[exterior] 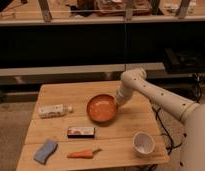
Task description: Drag the ceramic bowl in a circle
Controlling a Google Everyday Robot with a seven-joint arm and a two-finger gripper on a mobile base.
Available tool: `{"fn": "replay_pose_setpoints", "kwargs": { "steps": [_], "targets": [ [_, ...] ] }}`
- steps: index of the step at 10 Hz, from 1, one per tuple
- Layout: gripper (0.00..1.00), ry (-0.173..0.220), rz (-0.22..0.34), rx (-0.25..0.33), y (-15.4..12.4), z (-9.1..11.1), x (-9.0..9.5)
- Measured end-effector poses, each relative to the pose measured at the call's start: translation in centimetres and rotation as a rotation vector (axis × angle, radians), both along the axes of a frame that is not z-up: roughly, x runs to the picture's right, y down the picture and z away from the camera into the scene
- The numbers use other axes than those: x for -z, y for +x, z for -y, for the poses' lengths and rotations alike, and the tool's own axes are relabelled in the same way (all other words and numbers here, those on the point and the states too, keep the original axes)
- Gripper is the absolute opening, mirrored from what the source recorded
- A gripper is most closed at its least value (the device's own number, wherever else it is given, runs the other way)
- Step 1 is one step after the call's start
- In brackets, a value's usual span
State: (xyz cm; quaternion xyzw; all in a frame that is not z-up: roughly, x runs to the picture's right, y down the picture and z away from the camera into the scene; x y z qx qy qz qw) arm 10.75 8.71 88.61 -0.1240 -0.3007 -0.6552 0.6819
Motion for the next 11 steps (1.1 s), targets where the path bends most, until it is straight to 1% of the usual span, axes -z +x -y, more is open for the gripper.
{"fn": "replay_pose_setpoints", "kwargs": {
  "steps": [2, 4, 7, 8, 9, 10, 11],
  "targets": [
    [0.02, 0.006, 0.0, -0.066, -0.2, 1.3, -0.7],
    [0.02, 0.016, -0.016, -0.099, 0.5, 2.0, -0.9],
    [0.02, 0.034, -0.079, -0.151, 4.4, 2.8, -0.3],
    [0.02, 0.044, -0.107, -0.174, 6.3, 3.2, 0.2],
    [0.02, 0.053, -0.129, -0.19, 7.5, 3.5, 0.7],
    [0.02, 0.06, -0.146, -0.2, 8.4, 3.8, 1.3],
    [0.02, 0.063, -0.169, -0.196, 9.5, 3.6, 2.2]
  ]
}}
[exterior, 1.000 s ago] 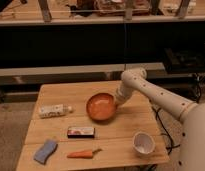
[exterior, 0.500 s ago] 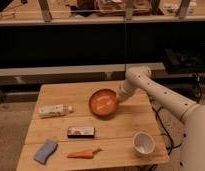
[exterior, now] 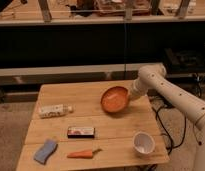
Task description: Drag the ceramic bowl in a circle
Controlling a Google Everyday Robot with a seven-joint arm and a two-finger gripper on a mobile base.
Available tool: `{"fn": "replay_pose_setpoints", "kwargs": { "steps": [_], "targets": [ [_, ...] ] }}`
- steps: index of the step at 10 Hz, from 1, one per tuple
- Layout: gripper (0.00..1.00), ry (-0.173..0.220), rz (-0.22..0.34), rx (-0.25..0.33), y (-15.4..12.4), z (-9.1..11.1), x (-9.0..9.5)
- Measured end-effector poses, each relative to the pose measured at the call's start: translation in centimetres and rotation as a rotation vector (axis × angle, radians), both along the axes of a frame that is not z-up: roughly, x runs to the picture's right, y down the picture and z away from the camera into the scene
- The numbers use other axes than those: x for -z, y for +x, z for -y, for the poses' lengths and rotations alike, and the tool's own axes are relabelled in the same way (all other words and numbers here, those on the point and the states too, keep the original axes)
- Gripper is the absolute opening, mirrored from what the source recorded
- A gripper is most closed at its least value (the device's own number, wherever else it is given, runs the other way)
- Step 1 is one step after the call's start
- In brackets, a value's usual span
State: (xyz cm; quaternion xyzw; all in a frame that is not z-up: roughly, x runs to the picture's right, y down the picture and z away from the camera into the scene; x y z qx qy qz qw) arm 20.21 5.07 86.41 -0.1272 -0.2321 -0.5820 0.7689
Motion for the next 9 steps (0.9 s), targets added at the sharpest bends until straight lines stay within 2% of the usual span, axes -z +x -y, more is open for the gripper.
{"fn": "replay_pose_setpoints", "kwargs": {
  "steps": [2, 4, 6, 9],
  "targets": [
    [0.02, -0.012, -0.019, 0.016, 1.3, -1.2, 1.5],
    [0.02, -0.048, -0.033, 0.023, 3.8, -3.7, 3.2],
    [0.02, -0.078, -0.033, 0.013, 5.5, -5.6, 3.8],
    [0.02, -0.123, 0.021, 0.03, 4.8, -8.2, 3.8]
  ]
}}
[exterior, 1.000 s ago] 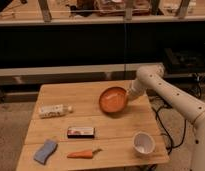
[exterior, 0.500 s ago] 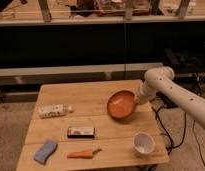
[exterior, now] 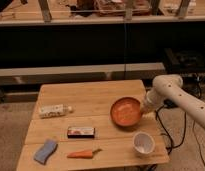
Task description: Drag the ceramic bowl in a circle
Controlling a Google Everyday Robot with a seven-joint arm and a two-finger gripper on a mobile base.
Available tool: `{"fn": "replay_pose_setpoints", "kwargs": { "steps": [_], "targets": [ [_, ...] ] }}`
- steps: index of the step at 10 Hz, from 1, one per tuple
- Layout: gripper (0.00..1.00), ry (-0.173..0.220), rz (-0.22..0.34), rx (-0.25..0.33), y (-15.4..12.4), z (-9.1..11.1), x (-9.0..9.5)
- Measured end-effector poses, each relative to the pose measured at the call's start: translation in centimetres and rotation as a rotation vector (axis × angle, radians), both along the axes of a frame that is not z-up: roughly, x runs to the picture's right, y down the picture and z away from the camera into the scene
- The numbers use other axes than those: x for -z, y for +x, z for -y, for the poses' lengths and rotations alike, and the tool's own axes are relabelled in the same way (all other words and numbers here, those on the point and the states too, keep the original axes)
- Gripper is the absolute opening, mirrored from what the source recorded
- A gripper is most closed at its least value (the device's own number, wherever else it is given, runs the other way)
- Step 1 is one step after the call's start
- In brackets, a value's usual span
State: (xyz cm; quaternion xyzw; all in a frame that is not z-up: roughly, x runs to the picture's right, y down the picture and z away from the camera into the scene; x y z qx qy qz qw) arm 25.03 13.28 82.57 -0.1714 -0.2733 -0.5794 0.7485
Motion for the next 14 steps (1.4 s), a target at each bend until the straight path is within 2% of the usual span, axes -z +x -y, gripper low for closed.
{"fn": "replay_pose_setpoints", "kwargs": {
  "steps": [4, 6, 7, 11, 14],
  "targets": [
    [0.02, -0.059, 0.158, 0.114, -5.2, -3.3, -0.4],
    [0.02, -0.063, 0.21, 0.161, -6.8, -3.8, -0.2],
    [0.02, -0.062, 0.239, 0.185, -8.4, -3.7, -0.1],
    [0.02, -0.067, 0.343, 0.221, -15.1, -2.3, -1.4],
    [0.02, -0.068, 0.357, 0.2, -17.2, 0.1, -4.8]
  ]
}}
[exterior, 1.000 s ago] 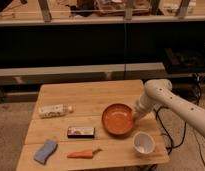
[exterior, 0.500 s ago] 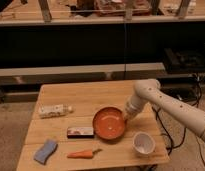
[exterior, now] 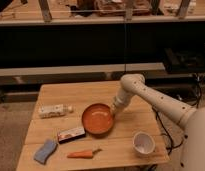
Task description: Drag the ceramic bowl in a circle
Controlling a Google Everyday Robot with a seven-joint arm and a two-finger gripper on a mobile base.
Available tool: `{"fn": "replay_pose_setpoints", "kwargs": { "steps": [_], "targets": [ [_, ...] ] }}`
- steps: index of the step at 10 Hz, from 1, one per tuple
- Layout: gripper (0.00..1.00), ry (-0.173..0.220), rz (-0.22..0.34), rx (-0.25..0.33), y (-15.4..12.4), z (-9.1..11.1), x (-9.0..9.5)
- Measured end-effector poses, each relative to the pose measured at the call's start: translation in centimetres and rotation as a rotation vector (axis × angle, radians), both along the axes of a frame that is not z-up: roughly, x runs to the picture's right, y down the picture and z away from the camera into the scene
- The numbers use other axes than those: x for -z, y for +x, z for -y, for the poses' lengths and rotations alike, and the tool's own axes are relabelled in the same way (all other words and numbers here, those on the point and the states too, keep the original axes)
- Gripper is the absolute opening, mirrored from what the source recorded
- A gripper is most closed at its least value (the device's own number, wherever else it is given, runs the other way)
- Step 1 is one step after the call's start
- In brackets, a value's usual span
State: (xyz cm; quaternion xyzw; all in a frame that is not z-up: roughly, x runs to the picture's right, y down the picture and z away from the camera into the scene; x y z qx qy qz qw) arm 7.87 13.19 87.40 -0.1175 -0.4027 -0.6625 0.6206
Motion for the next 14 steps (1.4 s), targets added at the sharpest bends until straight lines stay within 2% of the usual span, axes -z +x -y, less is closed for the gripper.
{"fn": "replay_pose_setpoints", "kwargs": {
  "steps": [2, 4, 6, 7, 10, 11, 12, 14],
  "targets": [
    [0.02, 0.01, -0.014, -0.034, -0.4, 2.3, -1.7],
    [0.02, 0.038, -0.046, -0.106, 0.0, 5.7, -2.9],
    [0.02, 0.058, -0.09, -0.178, 2.3, 7.4, -3.0],
    [0.02, 0.075, -0.124, -0.22, 4.8, 7.8, -2.3],
    [0.02, 0.103, -0.214, -0.288, 10.8, 7.8, -0.3],
    [0.02, 0.109, -0.259, -0.304, 13.5, 7.5, 0.8],
    [0.02, 0.109, -0.296, -0.312, 15.5, 7.0, 1.7],
    [0.02, 0.093, -0.359, -0.307, 19.0, 4.7, 4.1]
  ]
}}
